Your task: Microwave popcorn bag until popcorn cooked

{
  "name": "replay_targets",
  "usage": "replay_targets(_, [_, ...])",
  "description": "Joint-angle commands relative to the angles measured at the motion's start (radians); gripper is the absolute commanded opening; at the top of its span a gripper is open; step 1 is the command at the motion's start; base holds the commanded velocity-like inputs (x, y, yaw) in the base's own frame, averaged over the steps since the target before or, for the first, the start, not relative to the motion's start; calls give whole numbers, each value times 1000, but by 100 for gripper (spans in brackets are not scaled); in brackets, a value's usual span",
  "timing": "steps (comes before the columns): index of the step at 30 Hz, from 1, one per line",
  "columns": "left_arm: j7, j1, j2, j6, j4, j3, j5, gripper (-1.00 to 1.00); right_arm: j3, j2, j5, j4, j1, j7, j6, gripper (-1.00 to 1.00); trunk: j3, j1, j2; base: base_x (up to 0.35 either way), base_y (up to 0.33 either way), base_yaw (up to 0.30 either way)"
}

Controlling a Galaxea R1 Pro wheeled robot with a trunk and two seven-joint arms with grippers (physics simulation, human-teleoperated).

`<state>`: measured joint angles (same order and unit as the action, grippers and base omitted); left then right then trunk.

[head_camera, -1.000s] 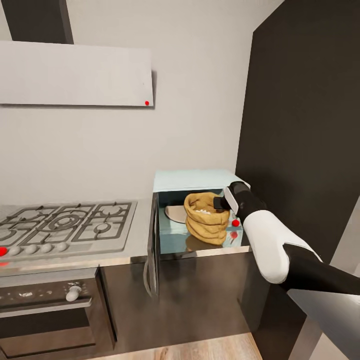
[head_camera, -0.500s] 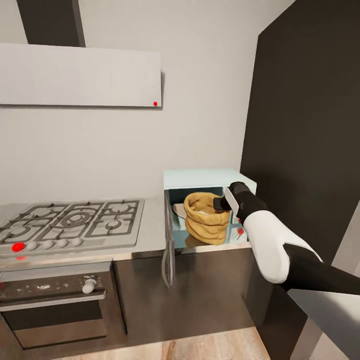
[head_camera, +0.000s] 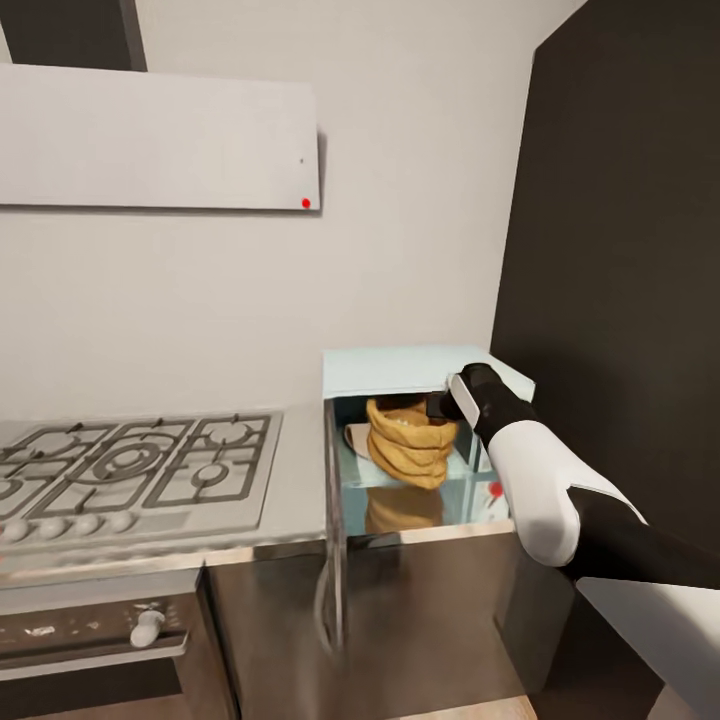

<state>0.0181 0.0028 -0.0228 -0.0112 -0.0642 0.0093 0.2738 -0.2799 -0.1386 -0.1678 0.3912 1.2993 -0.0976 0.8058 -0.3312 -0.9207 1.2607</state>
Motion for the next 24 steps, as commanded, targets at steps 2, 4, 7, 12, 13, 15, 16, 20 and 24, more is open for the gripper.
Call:
replay_targets(2, [2, 0, 0, -1, -2, 0, 4, 100, -4, -1, -45, -71, 0, -2, 8, -100, -1, -1, 0, 267, 0, 0])
replay_targets(4, [3, 0, 0, -1, -2, 1, 4, 100, -4, -2, -44, -72, 0, -2, 8, -100, -1, -1, 0, 156, 0, 0])
replay_targets(7, [3, 0, 0, -1, -2, 1, 4, 100, -4, -3, -44, -74, 0, -2, 9, -100, -1, -1, 0, 30, 0, 0])
replay_targets(12, [3, 0, 0, -1, -2, 1, 4, 100, -4, -1, -45, -72, 0, -1, 13, 100, -1, -1, 0, 2, 0, 0])
replay_targets(13, [3, 0, 0, -1, -2, 1, 4, 100, -4, -2, -45, -70, 0, -1, 12, 100, -1, -1, 0, 0, 0, 0])
replay_targets(15, [3, 0, 0, -1, -2, 1, 4, 100, -3, -2, -45, -69, 0, -1, 12, 100, -1, -1, 0, 0, 0, 0])
replay_targets(16, [3, 0, 0, -1, -2, 1, 4, 100, -3, -1, -45, -67, 0, -1, 15, 100, -1, -1, 0, 0, 0, 0])
replay_targets(20, [3, 0, 0, -1, -2, 1, 4, 100, -1, 3, -45, -64, 0, -1, 21, 100, -1, -1, 0, 0, 0, 0])
replay_targets(24, [9, 0, -2, -1, -2, 4, 4, 100, 0, 5, -45, -46, 0, -1, 69, 100, -1, -1, 0, -164, 0, 0])
